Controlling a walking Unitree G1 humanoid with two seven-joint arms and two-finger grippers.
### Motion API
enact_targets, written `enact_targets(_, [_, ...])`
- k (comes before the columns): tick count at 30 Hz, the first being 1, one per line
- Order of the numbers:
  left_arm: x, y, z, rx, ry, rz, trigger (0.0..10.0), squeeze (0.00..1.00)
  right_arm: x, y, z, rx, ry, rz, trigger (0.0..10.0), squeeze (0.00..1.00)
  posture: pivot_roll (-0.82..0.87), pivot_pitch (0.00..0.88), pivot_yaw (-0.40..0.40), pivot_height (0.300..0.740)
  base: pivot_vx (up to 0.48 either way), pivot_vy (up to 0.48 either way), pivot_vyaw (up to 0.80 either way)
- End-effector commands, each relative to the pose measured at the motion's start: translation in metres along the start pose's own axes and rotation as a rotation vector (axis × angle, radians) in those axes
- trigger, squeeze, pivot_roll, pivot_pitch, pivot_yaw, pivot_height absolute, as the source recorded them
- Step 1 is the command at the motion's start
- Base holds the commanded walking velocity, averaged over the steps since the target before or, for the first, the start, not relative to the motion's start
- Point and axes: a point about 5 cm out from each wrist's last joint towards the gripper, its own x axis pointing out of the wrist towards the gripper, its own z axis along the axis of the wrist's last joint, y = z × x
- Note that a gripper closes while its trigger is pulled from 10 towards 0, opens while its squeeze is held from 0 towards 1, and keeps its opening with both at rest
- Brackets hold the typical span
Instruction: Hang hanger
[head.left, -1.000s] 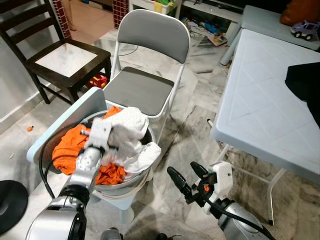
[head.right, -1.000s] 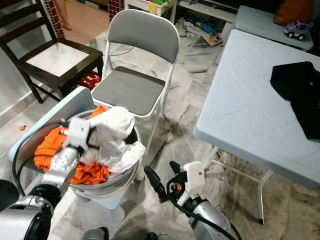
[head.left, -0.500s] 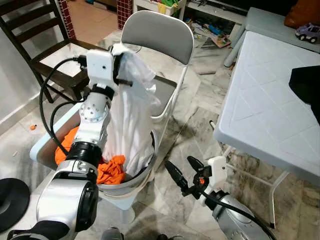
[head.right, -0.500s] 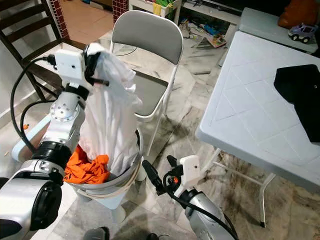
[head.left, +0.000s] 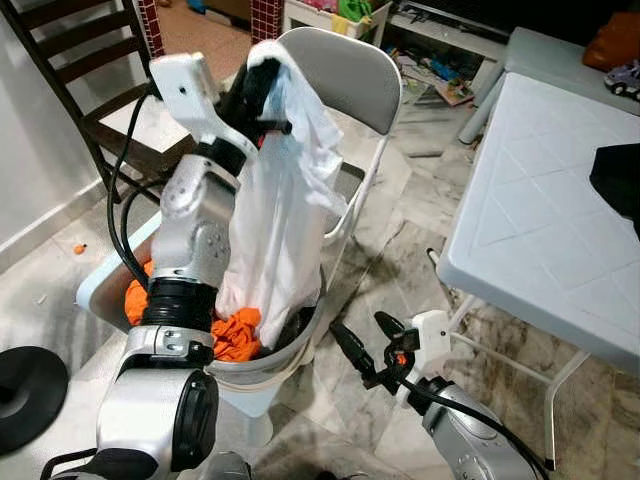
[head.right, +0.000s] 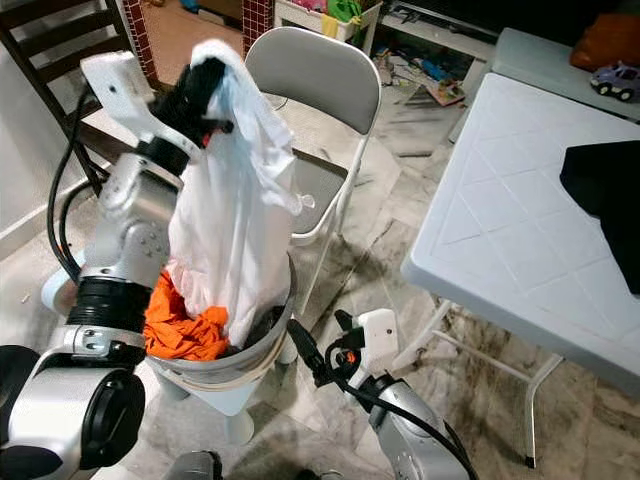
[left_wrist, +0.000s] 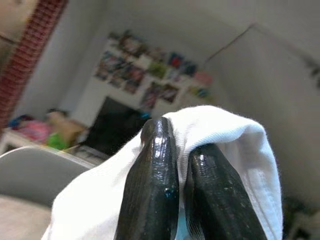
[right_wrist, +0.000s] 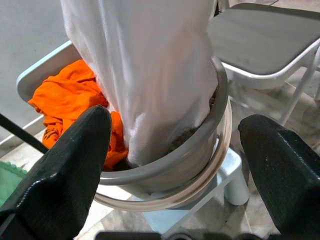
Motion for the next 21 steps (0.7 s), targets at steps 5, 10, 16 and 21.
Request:
enact_targets(5, [0.006,-0.018,0.002,-0.048,0.031,-0.107,0.0,0.0,0.002,-0.003,0.002,-0.018,-0.005,0.002,10.0,0.0,0.31,0.06,-0.14,0.74,0.0,0.0,0.0])
enact_targets(10, [-0.013,-0.02,-0.034,-0.094,0.173,-0.111,0.0,0.0,0.003,0.002,0.014,-0.034,-0.058,0.008,10.0,0.0,0.29,0.069,-0.138,0.74,0.0,0.0,0.0])
enact_targets(16, [-0.029,-0.02,-0.063,-0.118,0.28,-0.101,0.0,0.0,0.004,-0.005,0.037,-0.096,-0.147,-0.066,10.0,0.0,0.28,0.078,-0.134,0.74,0.0,0.0,0.0])
enact_targets(21, [-0.043,-0.015,-0.08,-0.137,0.34,-0.05,0.0,0.0,0.0,-0.014,0.046,-0.118,-0.177,-0.117,10.0,0.0,0.26,0.098,-0.137,0.74,0.0,0.0,0.0])
